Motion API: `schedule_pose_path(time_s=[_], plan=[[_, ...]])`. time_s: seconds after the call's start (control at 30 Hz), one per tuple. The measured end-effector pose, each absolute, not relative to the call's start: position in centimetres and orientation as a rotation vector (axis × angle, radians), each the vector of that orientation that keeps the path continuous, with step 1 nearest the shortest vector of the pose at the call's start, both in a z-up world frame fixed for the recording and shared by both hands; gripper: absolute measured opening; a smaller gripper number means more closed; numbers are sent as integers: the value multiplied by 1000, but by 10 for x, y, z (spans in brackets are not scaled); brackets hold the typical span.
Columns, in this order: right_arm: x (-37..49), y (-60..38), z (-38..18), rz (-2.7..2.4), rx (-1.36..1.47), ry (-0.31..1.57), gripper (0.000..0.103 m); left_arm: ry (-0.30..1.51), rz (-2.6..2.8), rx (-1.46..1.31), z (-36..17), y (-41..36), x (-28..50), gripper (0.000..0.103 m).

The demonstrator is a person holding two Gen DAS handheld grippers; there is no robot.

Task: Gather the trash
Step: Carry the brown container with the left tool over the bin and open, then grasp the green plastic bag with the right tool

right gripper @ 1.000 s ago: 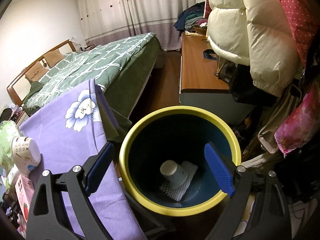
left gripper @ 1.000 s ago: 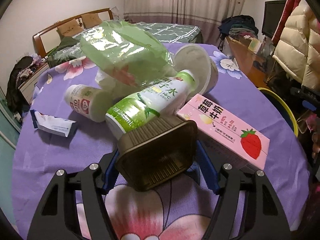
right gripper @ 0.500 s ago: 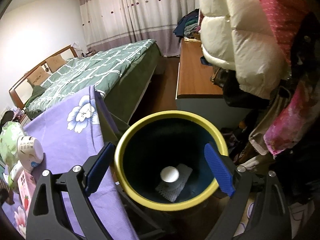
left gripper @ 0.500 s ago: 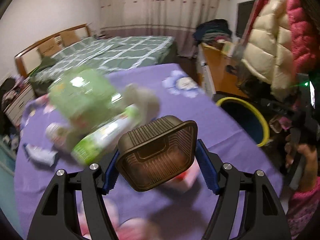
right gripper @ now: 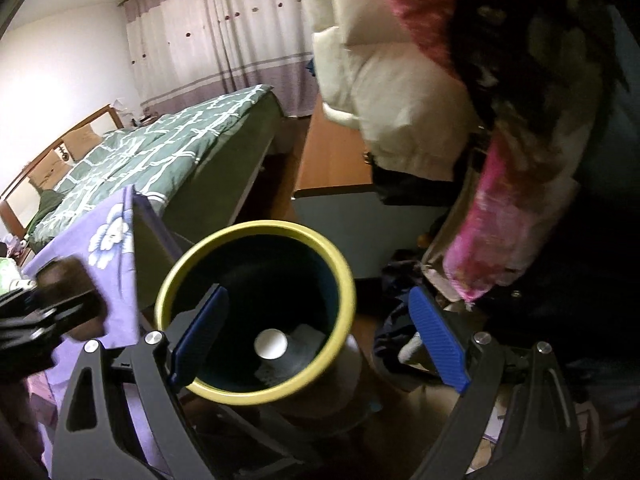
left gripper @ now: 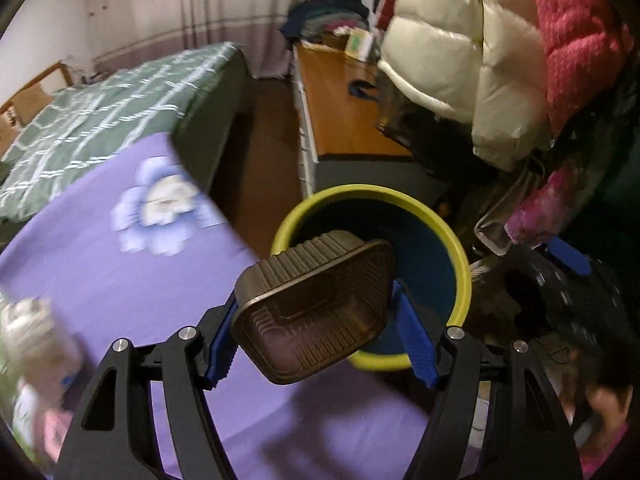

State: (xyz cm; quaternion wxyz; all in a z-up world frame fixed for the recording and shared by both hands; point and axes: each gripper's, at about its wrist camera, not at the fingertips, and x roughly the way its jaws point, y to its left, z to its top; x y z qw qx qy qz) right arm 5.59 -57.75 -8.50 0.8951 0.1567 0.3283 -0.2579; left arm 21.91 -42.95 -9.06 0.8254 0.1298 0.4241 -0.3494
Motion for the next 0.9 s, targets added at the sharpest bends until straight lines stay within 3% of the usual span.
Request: schedule_pose_path(time_s=[0.13, 0.17, 0.2, 0.23, 0.4, 0.63, 0.9], plan=[[49, -590, -90, -551, 337, 695, 87, 940, -765, 293, -107, -469, 232, 70], [48, -592, -92, -553, 339, 699, 87, 948, -768, 295, -111, -477, 235, 73], [48, -594, -93, -556, 342, 702, 87, 949, -767, 300, -114, -484, 236, 85], [48, -595, -95, -557, 346, 707, 87, 943, -754, 304, -115, -489, 237, 89], [48, -591, -99, -541, 346, 721, 87, 906, -737, 280, -101, -479, 234, 89], [62, -545, -93, -429, 305, 723, 87, 757, -638, 178, -37, -368, 201, 95], [101, -455, -81, -218, 237, 722, 87, 671, -354, 99, -10, -198, 164, 96]])
